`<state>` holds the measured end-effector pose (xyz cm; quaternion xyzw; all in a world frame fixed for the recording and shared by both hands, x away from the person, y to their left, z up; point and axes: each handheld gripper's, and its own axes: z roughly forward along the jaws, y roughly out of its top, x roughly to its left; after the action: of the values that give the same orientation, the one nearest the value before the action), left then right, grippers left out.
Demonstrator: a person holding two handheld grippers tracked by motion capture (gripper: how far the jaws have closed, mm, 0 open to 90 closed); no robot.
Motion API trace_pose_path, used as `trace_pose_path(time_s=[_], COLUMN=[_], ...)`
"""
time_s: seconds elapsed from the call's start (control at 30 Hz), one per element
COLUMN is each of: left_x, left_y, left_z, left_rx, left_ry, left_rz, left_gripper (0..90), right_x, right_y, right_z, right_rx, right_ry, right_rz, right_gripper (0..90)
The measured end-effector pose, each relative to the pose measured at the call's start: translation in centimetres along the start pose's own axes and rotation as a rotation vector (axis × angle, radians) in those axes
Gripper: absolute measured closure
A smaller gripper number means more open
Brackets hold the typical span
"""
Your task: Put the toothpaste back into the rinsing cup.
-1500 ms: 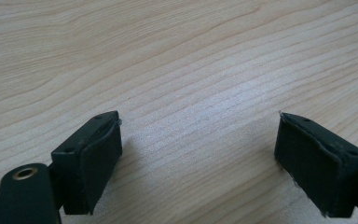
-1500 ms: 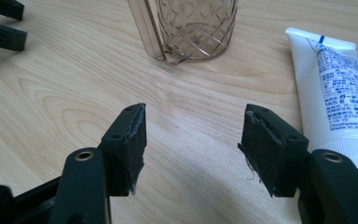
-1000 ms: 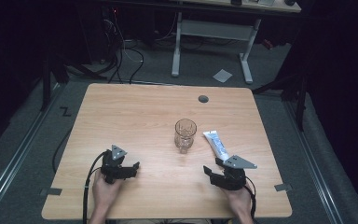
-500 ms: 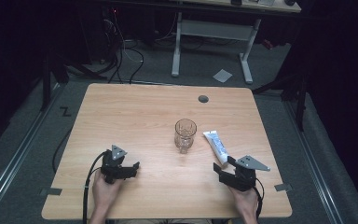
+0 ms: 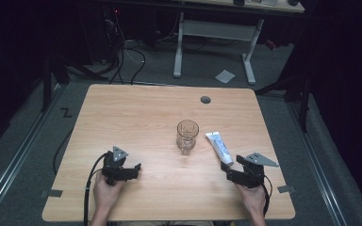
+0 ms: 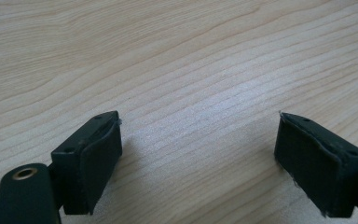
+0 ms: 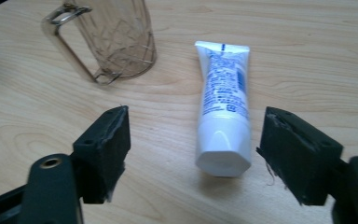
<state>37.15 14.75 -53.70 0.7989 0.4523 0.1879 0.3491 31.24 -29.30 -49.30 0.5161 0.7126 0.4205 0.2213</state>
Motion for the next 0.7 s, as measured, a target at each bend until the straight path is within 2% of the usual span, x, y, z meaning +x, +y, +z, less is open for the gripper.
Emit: trace_pose_path(time_s=[0.03,0.13,0.3,0.37,0.5,0.7], left_x=[0.0,0.0,0.0,0.0,0.0,0.0], left_y=[0.0,0.0,0.0,0.0,0.0,0.0], left_z=[0.0,0.0,0.0,0.0,0.0,0.0], left_rx=[0.0,0.0,0.0,0.0,-0.001,-0.001], left_ry=[0.0,0.0,0.0,0.0,0.001,0.001], left_rz=[0.0,0.0,0.0,0.0,0.0,0.0], left_gripper=[15.2,15.2,15.2,15.2,15.2,15.2], right_x=[-0.1,-0.5,-0.9,-1.1,-1.1,-1.1], right_y=[0.0,0.3,0.9,1.2,1.6,2.3], right_z=[0.1,0.2,0.3,0.5,0.3,0.4], right_rx=[0.0,-0.002,-0.004,-0.002,-0.017,-0.009], right_ry=[-0.012,-0.008,-0.022,-0.022,-0.051,-0.053], right_rz=[0.001,0.009,0.006,0.002,-0.009,-0.021], right_gripper=[22.3,20.0,19.2,22.4,29.9,33.1])
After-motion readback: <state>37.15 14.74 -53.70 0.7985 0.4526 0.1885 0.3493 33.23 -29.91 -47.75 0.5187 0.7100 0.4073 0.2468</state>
